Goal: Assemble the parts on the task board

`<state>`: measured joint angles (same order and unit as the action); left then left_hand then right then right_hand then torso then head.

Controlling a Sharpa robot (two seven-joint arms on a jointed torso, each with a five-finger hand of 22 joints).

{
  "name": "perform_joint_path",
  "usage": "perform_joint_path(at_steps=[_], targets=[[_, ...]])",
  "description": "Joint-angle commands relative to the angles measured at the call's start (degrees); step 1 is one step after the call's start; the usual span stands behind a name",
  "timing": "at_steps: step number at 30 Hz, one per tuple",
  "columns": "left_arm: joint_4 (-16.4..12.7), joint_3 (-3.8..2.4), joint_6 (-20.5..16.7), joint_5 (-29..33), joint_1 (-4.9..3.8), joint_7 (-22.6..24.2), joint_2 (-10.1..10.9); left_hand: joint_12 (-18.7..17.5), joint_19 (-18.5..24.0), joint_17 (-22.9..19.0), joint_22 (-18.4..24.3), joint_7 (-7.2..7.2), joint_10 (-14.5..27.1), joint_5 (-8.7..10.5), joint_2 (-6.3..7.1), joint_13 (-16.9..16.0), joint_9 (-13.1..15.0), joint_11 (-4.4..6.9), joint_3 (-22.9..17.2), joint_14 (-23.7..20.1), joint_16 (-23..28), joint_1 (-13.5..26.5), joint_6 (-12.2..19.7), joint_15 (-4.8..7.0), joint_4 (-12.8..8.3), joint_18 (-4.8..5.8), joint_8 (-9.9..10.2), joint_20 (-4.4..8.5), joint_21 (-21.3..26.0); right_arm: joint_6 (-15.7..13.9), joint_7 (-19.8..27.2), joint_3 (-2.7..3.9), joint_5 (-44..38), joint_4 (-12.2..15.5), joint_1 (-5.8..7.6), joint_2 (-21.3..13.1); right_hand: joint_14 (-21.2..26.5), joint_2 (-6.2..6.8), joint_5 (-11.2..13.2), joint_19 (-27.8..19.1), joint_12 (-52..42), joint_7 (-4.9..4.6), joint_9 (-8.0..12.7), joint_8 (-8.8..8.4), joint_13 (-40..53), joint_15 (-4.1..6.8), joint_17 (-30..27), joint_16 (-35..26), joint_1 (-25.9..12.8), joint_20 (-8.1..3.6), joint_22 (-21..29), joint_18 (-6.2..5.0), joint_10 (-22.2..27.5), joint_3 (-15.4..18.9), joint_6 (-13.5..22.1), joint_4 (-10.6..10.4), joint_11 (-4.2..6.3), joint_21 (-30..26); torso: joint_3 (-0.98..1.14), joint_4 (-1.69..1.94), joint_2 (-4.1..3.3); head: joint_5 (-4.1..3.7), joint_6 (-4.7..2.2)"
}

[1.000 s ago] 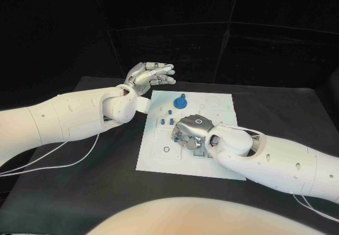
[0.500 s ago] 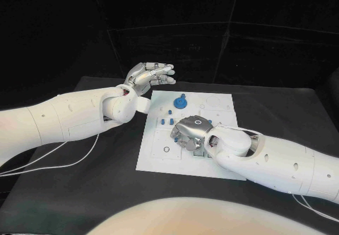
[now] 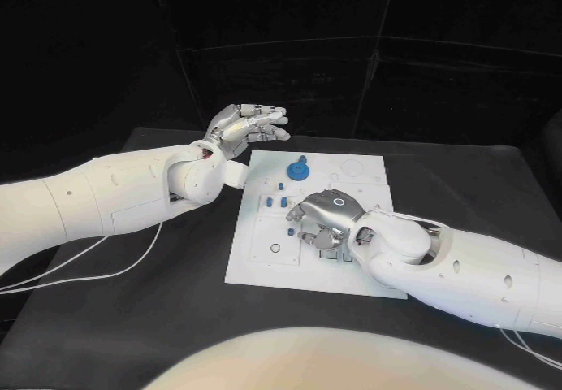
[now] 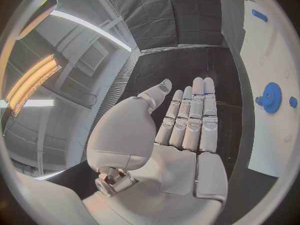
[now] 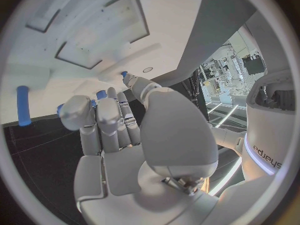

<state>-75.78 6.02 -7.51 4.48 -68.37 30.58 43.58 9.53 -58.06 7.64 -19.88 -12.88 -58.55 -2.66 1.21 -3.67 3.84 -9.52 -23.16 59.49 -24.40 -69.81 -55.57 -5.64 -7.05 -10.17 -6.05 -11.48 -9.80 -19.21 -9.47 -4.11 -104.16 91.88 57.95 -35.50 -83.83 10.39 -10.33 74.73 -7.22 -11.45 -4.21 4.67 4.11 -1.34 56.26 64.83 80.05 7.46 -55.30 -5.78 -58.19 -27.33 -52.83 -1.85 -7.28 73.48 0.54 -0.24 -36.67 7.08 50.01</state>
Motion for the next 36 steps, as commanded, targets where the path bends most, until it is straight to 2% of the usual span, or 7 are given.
perform_joint_path(at_steps=[1,7,12,14,20,25,36], targets=[[0.0,-0.05,0.8,-0.4,-0.10,-0.1,0.1,0.3,0.1,-0.1,0.0,-0.15,0.3,-0.15,-0.12,0.0,0.0,0.05,0.2,0.1,0.2,-0.5,0.4,-0.41,-0.2,-0.17,0.0,-0.43,0.3,-6.4,0.5,0.09,1.6,2.4,0.27,-2.2,-0.3,-0.74,-0.3,0.7,-0.8,0.13,-0.1,0.42,0.1,-0.25,-0.1,0.3,-0.1,-0.04,-0.6,-0.66,-0.7,0.1,-0.8,0.0,0.06,0.6,-0.02,-0.12,0.03,-0.33,-0.01],[0.0,-0.05,1.0,-0.4,-0.10,-0.3,0.1,0.3,0.1,-0.1,0.0,-0.15,0.3,-0.15,-0.12,0.0,0.0,0.05,0.2,0.1,0.2,-0.5,0.4,-0.41,-0.2,-0.17,0.0,-0.43,0.3,-2.9,-2.4,0.22,9.5,3.6,3.76,-6.4,-0.4,-0.05,-0.1,0.8,-1.3,0.56,0.1,0.23,-0.2,-0.15,-0.1,0.5,-1.3,-0.08,-0.5,-0.67,0.2,0.9,-1.1,-0.7,0.24,0.6,-0.02,-0.17,0.06,-1.58,-0.61],[0.1,-0.04,1.2,-0.4,-0.10,-0.4,0.1,0.3,0.1,-0.1,0.0,-0.15,0.3,-0.15,-0.12,0.0,0.0,0.05,0.2,0.1,0.2,-0.5,0.4,-0.41,-0.2,-0.17,0.0,-0.43,0.3,2.9,-4.7,0.64,11.2,2.4,6.42,-8.5,-0.4,0.51,0.4,0.5,-1.5,3.52,0.3,-0.43,-0.3,0.27,-0.5,0.3,-2.0,-0.42,0.4,-0.80,3.6,4.9,-0.4,-1.3,1.02,0.0,-0.03,-0.04,0.03,-2.47,-1.18],[0.2,-0.03,1.3,-0.4,-0.09,-0.5,0.0,0.3,0.1,-0.1,0.0,-0.15,0.3,-0.15,-0.12,0.0,0.0,0.04,0.2,0.1,0.2,-0.5,0.4,-0.41,-0.2,-0.17,0.0,-0.43,0.3,4.7,-5.3,0.83,11.3,1.8,6.95,-9.1,-0.6,0.54,0.3,0.7,-1.7,3.71,0.3,-0.76,-0.3,0.14,-0.1,0.8,-1.8,-0.29,0.0,-0.66,5.1,7.4,0.4,-1.6,0.77,0.2,-0.02,-0.03,0.03,-2.65,-1.27],[0.3,0.01,1.5,-0.4,-0.07,-0.6,0.0,0.4,0.1,-0.1,0.2,-0.18,0.3,-0.15,-0.02,-0.1,0.0,0.03,0.3,0.1,0.2,-0.7,0.5,-0.41,-0.4,-0.17,0.0,-0.44,0.4,8.6,-5.9,1.02,11.2,0.7,7.53,-10.2,-0.7,-0.60,0.8,1.0,-4.0,4.35,0.3,-0.81,-0.2,-0.13,0.0,1.4,0.9,0.02,-0.3,-0.59,7.1,13.9,1.8,-2.1,0.53,0.3,0.12,-0.14,-0.01,-3.42,-1.61],[0.7,0.04,1.7,-0.4,-0.07,-0.6,-0.1,0.4,0.1,-0.2,0.2,-0.20,0.4,-0.15,0.05,-0.1,0.0,0.01,0.3,0.1,0.3,-0.8,0.5,-0.42,-0.5,-0.17,-0.1,-0.44,0.4,12.0,-5.9,1.05,11.0,0.3,7.67,-10.4,-0.6,-1.14,0.5,1.0,-5.3,4.62,0.3,-0.74,-0.2,-0.24,-0.4,1.3,2.3,0.13,-0.1,-0.61,8.3,16.8,2.2,-2.9,0.41,0.2,-0.03,-0.14,-0.02,-3.79,-1.46],[0.8,0.05,2.3,-0.9,-0.07,-0.8,-0.2,0.4,0.1,-0.2,0.3,-0.22,0.4,-0.15,0.07,0.0,0.0,0.00,0.4,0.1,0.3,-0.8,0.6,-0.43,-0.6,-0.17,-0.1,-0.45,0.4,13.2,-5.5,1.04,11.1,-0.2,7.69,-9.7,-0.3,-3.26,0.4,1.2,-8.1,4.02,0.2,-0.55,-0.1,0.03,-2.0,0.3,3.6,-0.01,-0.4,-0.56,6.2,17.3,1.7,-3.5,0.89,0.4,-0.05,0.01,-0.04,-4.01,-1.44]])
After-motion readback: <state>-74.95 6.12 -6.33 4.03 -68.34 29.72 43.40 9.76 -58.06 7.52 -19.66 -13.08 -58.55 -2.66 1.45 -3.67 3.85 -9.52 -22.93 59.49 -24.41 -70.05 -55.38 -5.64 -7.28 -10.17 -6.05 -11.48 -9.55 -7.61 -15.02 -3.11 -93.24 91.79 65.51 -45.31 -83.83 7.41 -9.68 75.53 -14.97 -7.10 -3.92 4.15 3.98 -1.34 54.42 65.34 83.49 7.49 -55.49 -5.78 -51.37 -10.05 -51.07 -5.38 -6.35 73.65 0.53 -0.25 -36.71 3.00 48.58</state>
